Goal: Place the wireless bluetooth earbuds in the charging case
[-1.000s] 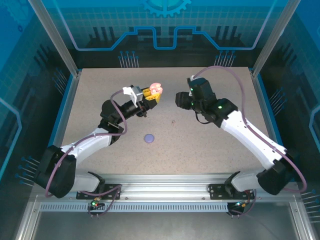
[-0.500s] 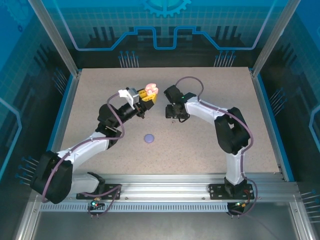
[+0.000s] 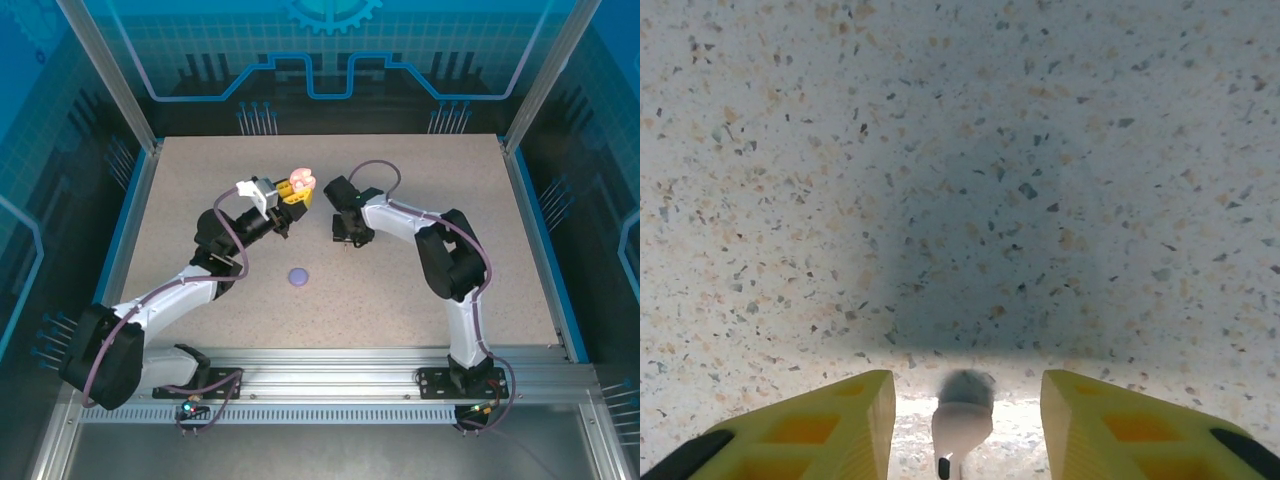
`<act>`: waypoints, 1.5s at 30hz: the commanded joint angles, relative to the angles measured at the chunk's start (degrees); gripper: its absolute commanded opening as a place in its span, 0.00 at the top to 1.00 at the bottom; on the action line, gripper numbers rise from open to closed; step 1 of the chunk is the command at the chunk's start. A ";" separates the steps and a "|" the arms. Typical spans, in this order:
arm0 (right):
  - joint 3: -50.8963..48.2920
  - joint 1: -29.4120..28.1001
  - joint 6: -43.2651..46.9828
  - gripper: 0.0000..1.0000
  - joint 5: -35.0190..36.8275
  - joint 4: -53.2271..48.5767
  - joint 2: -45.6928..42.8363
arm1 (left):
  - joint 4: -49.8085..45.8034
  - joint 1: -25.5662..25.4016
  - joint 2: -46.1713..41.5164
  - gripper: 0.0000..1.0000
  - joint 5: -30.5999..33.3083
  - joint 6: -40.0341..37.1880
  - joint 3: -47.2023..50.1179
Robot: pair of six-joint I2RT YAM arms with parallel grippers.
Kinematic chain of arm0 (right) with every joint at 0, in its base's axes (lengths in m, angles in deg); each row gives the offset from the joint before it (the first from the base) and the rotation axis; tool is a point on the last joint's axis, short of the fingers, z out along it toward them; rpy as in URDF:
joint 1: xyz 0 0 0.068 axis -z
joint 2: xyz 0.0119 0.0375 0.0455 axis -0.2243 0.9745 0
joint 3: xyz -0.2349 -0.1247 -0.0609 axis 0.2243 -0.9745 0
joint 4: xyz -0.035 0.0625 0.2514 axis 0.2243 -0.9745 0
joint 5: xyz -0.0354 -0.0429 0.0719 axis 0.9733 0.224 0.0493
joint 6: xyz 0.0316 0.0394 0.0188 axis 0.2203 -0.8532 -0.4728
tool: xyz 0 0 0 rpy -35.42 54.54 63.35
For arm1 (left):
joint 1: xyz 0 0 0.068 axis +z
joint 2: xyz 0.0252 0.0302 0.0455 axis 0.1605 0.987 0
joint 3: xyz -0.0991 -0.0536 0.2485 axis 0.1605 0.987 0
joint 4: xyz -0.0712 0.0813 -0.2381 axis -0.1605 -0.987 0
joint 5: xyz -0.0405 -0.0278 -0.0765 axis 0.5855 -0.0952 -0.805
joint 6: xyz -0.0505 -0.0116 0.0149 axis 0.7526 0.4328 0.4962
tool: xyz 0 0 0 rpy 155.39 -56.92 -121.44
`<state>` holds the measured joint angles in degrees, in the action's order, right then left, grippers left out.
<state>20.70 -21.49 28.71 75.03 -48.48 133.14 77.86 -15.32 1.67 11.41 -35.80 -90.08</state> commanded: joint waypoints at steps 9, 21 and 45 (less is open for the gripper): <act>2.19 -1.43 -1.33 0.61 1.29 -1.83 4.02 | 1.41 -0.23 -1.08 1.00 0.48 -1.34 0.58; 2.28 -2.95 -1.31 0.65 3.86 -3.20 5.00 | 1.41 -0.23 -1.08 1.00 0.29 -1.37 0.46; -3.14 -3.56 -6.60 0.69 3.84 -2.06 3.62 | 0.45 -0.23 -1.57 1.00 -0.37 -1.11 -0.08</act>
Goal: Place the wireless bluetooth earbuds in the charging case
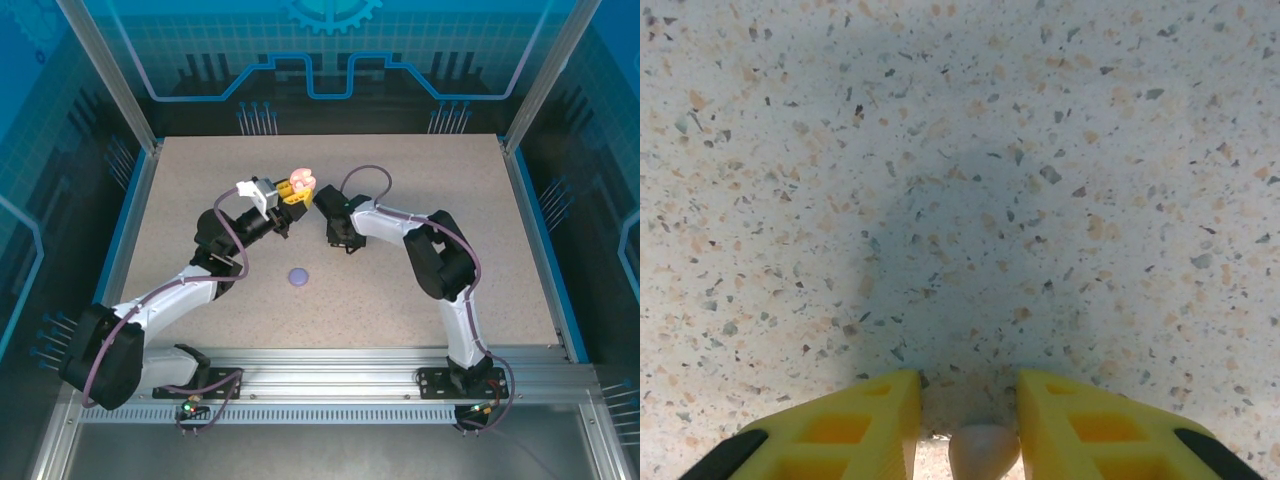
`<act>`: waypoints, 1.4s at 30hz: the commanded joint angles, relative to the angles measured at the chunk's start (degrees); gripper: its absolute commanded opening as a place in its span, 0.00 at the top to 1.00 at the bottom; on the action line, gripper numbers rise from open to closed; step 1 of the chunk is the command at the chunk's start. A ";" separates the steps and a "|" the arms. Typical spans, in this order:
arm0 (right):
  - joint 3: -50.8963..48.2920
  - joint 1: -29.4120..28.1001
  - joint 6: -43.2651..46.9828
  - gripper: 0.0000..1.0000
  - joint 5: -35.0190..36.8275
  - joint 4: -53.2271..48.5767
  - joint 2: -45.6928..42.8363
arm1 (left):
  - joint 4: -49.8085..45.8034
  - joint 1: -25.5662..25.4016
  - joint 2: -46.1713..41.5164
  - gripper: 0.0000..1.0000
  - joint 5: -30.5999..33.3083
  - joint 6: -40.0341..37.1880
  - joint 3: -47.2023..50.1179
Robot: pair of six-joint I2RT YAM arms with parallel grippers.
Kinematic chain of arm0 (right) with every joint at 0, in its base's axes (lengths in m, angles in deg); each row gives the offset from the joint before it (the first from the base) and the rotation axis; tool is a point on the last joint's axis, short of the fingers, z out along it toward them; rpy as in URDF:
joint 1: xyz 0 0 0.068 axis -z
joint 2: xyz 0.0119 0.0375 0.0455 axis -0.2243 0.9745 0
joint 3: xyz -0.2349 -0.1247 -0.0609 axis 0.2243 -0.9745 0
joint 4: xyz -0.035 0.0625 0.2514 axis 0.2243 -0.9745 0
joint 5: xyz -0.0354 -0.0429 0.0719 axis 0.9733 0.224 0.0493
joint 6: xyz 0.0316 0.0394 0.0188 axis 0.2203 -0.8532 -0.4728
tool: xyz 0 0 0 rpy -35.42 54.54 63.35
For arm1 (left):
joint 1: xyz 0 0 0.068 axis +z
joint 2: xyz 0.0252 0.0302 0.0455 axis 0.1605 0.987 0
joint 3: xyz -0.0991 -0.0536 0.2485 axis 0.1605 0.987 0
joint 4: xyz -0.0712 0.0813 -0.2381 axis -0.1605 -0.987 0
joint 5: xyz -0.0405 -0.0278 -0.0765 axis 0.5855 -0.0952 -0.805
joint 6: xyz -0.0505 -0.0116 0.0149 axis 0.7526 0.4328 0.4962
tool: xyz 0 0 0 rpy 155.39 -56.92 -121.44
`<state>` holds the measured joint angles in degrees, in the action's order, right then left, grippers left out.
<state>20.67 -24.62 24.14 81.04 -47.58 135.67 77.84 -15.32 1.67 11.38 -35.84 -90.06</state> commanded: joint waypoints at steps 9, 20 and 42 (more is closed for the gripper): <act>-4.09 -0.73 -1.88 0.72 -1.63 -2.68 0.36 | 0.21 -0.23 -1.30 1.00 -0.56 -0.80 -0.75; -5.65 -1.39 -1.49 0.76 -1.18 -1.46 -0.07 | 0.07 -0.29 -1.17 1.00 -0.83 -0.35 -0.98; -7.92 -2.80 -1.77 0.74 -1.10 -0.25 -2.37 | -0.34 -0.40 -1.30 1.00 -1.01 0.08 -1.33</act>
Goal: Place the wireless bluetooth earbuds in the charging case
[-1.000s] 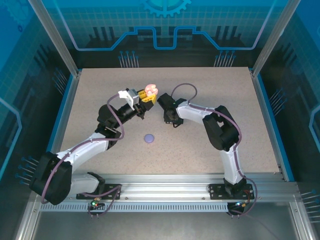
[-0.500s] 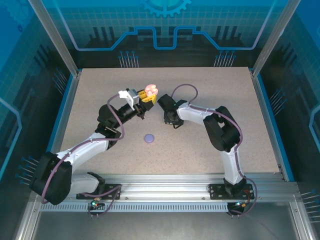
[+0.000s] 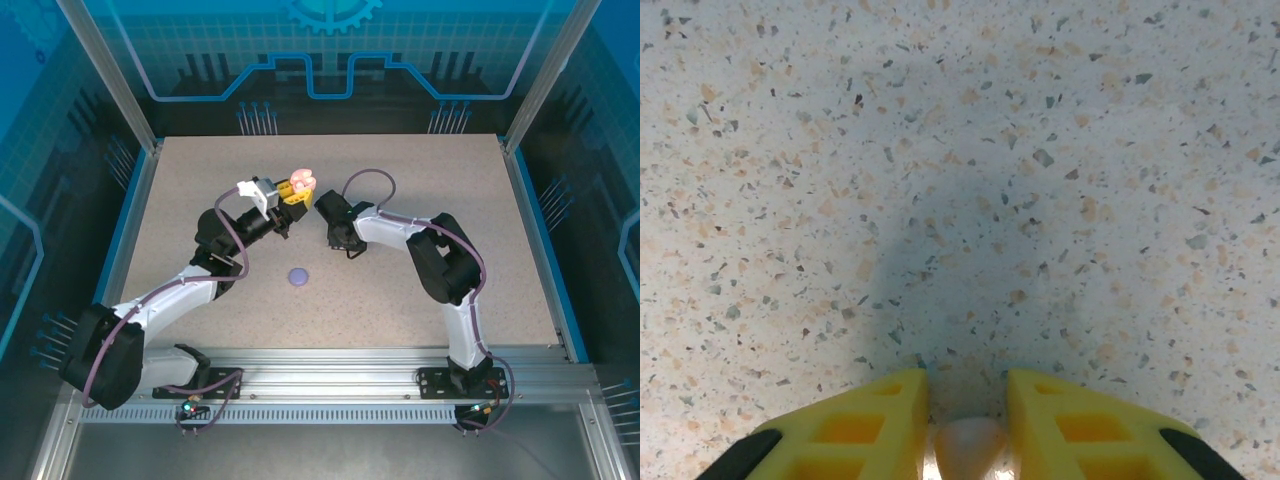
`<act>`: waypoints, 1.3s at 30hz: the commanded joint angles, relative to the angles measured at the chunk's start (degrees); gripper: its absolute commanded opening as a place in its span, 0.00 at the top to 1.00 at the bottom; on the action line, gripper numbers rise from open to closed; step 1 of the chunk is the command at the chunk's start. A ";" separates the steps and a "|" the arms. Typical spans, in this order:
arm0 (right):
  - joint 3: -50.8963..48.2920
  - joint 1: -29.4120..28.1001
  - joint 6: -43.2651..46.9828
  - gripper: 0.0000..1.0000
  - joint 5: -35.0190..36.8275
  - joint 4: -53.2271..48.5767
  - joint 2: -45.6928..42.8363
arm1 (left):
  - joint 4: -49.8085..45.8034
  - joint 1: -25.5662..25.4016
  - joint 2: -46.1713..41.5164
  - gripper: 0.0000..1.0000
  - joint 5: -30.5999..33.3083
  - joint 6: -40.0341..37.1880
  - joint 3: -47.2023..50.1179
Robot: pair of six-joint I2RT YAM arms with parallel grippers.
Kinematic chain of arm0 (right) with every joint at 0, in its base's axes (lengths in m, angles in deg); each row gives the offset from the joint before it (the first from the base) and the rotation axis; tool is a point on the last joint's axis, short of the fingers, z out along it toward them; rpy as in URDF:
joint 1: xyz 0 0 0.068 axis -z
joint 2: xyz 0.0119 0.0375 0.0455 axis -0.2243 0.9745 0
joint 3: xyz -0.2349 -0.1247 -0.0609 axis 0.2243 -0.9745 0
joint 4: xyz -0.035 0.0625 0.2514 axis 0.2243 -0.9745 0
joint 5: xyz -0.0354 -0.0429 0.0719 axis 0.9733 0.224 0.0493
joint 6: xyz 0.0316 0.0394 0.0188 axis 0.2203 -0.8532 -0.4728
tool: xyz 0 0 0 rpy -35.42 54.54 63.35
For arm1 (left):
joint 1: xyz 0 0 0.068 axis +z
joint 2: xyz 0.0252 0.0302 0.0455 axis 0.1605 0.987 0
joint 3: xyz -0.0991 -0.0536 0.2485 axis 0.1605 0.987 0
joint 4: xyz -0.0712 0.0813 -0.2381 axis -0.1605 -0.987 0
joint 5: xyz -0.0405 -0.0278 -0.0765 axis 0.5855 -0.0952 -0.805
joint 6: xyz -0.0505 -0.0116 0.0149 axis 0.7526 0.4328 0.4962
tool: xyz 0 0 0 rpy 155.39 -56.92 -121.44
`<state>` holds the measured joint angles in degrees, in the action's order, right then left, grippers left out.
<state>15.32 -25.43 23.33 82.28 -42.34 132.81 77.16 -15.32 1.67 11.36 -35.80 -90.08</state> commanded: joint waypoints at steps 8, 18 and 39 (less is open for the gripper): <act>-3.61 -2.13 -1.29 0.80 -2.46 -4.68 -0.10 | 0.40 -0.40 -1.26 1.00 -1.07 0.12 -1.39; -5.80 -1.86 -1.08 0.86 -0.82 -2.30 -8.04 | 0.84 -0.41 -0.84 1.00 -1.34 0.12 -1.65; 1.65 -1.15 7.40 0.86 2.28 -0.06 -35.40 | 2.99 -0.41 1.46 1.00 -2.67 -1.54 -2.80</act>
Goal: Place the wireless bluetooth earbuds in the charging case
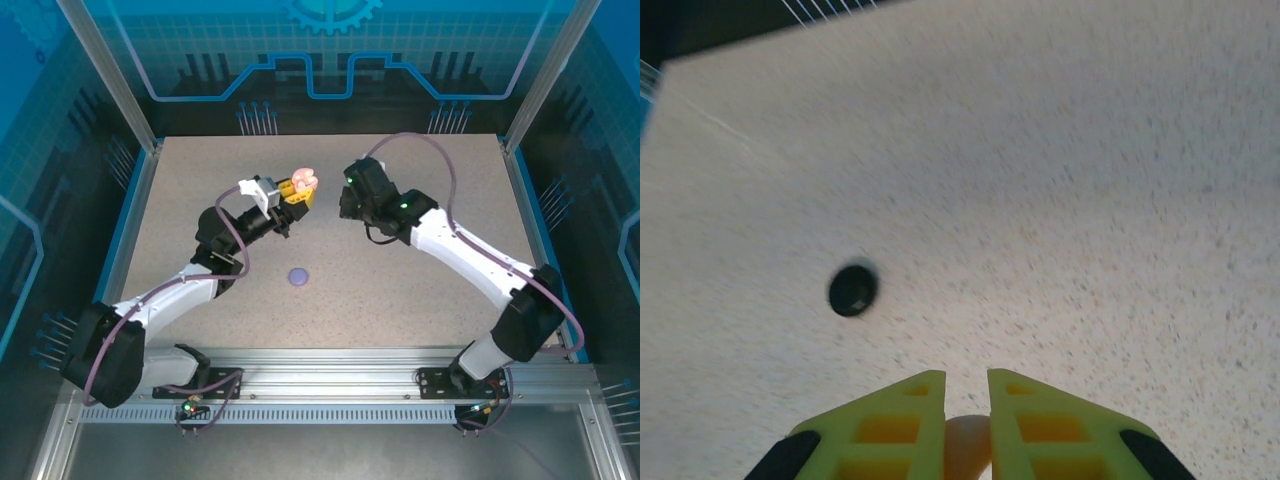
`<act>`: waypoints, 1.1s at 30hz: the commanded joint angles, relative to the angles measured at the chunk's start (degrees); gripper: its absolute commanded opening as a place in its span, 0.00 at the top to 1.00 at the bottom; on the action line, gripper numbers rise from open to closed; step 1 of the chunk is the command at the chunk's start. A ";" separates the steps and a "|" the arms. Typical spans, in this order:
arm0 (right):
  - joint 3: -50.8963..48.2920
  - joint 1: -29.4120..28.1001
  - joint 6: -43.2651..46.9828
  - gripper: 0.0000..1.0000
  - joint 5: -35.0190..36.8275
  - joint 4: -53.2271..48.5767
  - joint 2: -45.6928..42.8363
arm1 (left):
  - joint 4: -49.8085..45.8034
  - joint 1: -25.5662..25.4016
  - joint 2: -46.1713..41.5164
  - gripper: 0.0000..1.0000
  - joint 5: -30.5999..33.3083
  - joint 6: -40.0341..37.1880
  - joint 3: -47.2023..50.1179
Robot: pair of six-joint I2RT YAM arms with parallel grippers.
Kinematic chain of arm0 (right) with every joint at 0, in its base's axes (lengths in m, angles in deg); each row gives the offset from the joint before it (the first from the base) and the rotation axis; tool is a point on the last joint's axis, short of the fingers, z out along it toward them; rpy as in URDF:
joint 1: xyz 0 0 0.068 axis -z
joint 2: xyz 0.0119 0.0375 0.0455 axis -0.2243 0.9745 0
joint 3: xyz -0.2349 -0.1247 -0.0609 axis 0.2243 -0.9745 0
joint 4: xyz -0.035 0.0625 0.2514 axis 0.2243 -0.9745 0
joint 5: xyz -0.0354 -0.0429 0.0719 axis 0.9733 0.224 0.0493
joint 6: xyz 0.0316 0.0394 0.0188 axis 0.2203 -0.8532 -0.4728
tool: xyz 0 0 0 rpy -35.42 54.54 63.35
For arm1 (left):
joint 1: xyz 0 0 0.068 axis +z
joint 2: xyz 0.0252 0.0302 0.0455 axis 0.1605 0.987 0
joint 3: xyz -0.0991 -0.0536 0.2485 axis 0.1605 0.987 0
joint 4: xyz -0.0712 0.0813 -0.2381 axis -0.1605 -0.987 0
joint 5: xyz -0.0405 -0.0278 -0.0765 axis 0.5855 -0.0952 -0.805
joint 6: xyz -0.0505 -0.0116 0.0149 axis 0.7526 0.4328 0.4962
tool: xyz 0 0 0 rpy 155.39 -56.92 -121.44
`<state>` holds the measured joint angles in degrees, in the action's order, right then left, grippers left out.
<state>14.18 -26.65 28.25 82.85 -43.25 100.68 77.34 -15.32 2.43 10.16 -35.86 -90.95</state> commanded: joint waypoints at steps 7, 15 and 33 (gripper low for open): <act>7.11 0.11 6.09 0.85 1.33 3.54 -7.65 | 0.97 -0.48 2.99 1.00 -1.35 -3.42 -3.13; 7.41 -1.33 7.03 0.85 -0.71 9.84 -8.60 | 0.85 -1.31 6.52 1.00 -2.13 -3.06 -5.06; 2.88 -6.57 3.22 0.85 -0.54 19.66 -5.10 | 0.36 -2.25 8.53 1.00 -2.31 -3.33 -6.94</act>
<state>18.16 -32.44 32.88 82.13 -27.32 95.04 76.81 -17.18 10.41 8.96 -37.59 -95.85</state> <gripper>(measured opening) 0.156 0.223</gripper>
